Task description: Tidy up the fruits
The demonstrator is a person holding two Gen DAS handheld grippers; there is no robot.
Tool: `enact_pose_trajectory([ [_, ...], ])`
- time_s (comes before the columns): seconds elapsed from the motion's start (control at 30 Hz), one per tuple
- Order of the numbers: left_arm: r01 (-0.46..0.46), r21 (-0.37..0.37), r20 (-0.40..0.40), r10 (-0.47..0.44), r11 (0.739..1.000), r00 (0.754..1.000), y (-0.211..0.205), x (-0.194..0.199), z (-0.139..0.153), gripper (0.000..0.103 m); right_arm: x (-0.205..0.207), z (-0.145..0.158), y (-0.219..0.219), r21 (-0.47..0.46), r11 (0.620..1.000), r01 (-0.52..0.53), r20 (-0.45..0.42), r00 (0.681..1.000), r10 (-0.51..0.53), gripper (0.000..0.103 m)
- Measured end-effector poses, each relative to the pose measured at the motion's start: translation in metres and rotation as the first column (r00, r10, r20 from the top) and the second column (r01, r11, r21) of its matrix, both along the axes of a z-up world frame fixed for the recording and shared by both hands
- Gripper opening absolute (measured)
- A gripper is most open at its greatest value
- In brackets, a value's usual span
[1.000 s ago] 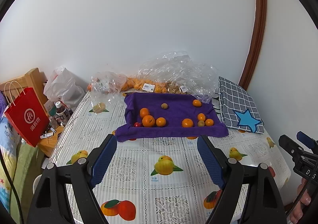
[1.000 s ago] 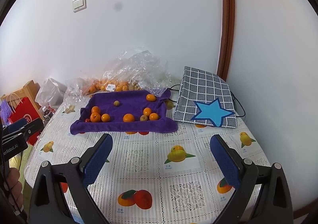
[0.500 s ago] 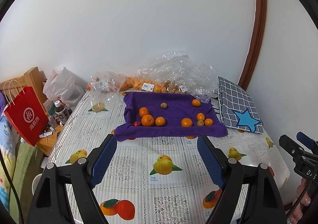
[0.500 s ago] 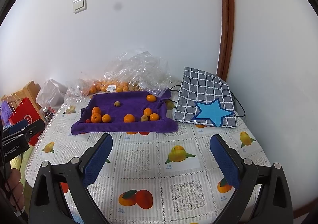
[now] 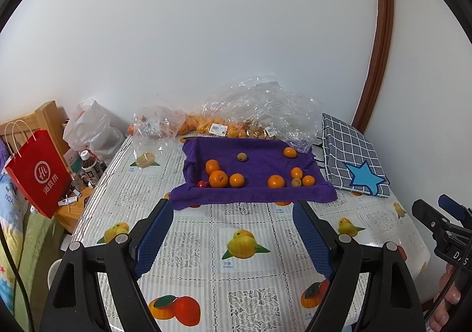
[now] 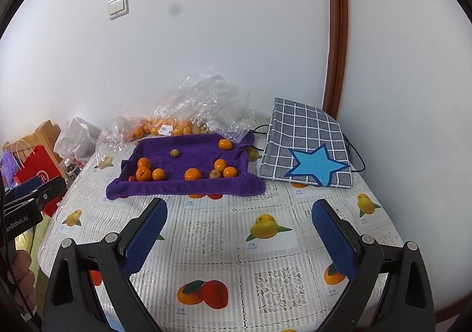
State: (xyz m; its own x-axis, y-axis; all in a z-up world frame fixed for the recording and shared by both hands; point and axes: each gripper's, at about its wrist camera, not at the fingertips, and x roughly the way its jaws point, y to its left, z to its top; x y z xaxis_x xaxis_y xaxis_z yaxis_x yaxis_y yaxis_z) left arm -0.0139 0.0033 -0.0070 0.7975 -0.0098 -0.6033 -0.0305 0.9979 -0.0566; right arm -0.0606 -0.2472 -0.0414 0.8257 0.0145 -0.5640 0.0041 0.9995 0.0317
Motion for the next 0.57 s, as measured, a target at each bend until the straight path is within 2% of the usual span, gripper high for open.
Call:
enact_pose_trajectory([
  [0.57, 0.004, 0.013, 0.016, -0.004, 1.0, 1.0, 0.0029, -0.0001, 0.0034, 0.082, -0.0022, 0.0068, -0.0009, 0.001, 1.0, -0.005, 0.015, 1.0, 0.005, 0.097],
])
